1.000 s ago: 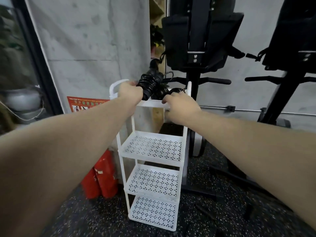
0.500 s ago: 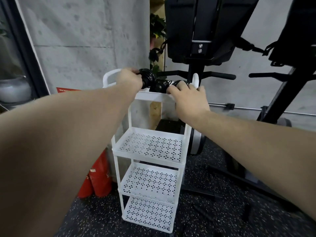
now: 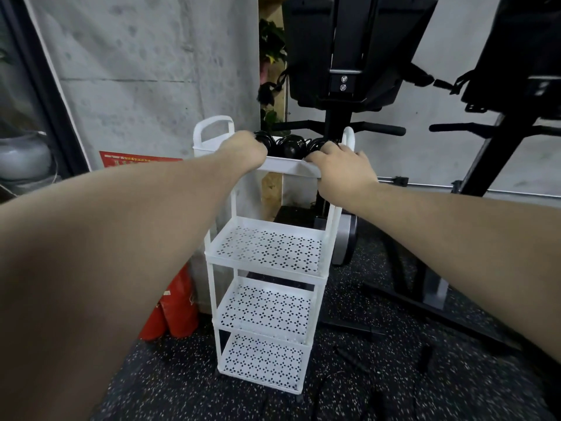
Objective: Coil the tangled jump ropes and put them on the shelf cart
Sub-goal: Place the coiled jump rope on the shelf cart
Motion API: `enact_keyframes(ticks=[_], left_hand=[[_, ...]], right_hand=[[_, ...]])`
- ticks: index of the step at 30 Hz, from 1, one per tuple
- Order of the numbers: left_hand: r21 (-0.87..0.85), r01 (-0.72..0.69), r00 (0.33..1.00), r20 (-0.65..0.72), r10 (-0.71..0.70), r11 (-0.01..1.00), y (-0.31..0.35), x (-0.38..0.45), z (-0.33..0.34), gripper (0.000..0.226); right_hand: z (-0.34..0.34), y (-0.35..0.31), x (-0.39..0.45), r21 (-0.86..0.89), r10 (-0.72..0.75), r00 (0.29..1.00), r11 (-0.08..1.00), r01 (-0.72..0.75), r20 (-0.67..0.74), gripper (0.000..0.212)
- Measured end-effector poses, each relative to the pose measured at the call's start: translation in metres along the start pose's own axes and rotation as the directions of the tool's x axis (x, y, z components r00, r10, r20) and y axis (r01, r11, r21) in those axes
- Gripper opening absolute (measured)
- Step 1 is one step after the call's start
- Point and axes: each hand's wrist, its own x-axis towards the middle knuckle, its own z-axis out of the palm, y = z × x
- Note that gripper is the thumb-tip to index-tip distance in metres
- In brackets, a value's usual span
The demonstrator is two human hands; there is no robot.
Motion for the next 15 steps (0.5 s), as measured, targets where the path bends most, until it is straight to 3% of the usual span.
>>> enact_keyframes(ticks=[3,8,15], left_hand=[[-0.123,-0.029,1.000,0.003,0.030,0.992,0.000,-0.017,0.004,0.036],[0.048,-0.036,0.991,0.133,0.029,0.998,-0.008,-0.046,-0.005,0.050],[0.004,-0.182,0.941,0.292,0.173,0.983,0.014,-0.113,0.002,0.042]], right_hand=[[-0.011,-0.007,-0.003,0.042,0.019,0.991,0.999,-0.024,0.130,0.059],[-0.026,-0.024,-0.013,0.089,-0.002,0.957,0.996,-0.025,0.291,0.064],[-0.055,-0.014,-0.064,0.134,0.014,0.944,0.989,-0.062,0.330,0.056]])
